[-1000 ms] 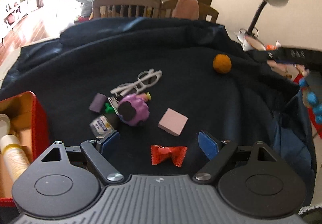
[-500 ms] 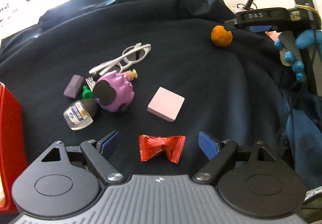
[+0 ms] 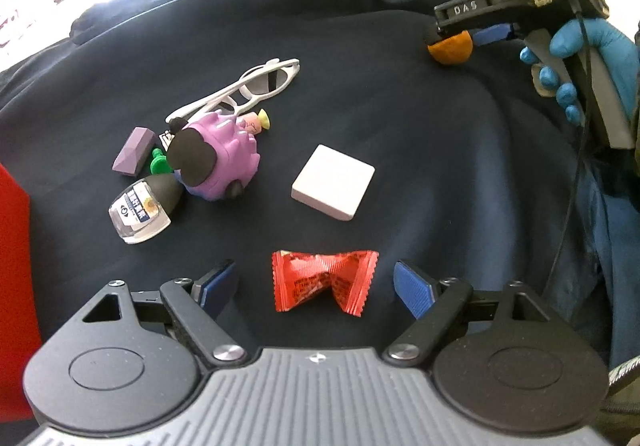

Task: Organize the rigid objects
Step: 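Close the left tool on the red candy while the right tool grasps the orange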

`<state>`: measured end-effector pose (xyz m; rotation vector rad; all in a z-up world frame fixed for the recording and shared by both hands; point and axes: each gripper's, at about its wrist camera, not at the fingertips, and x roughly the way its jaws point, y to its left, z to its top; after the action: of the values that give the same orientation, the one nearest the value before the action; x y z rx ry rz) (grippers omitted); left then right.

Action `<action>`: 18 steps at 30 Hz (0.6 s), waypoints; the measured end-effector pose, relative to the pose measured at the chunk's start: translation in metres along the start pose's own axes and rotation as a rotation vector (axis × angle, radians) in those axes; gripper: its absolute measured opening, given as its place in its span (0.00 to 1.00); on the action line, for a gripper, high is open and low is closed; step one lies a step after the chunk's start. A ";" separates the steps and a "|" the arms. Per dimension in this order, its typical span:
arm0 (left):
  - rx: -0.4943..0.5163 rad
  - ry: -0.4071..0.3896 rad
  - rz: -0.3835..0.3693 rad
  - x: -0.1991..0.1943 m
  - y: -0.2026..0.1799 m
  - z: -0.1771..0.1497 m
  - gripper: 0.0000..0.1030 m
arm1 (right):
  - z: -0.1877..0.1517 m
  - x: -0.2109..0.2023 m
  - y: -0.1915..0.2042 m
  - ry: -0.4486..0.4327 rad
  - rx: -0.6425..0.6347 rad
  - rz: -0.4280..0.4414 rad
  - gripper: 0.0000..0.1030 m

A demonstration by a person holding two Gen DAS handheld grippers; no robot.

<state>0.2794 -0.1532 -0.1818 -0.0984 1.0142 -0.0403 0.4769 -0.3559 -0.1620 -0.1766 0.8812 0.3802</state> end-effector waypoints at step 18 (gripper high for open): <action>0.022 -0.010 0.025 -0.002 -0.008 0.000 0.43 | -0.007 0.002 0.002 -0.002 0.011 -0.017 0.52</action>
<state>0.2784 -0.1607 -0.1792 -0.0653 1.0048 -0.0281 0.4727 -0.3552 -0.1681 -0.1730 0.8792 0.3596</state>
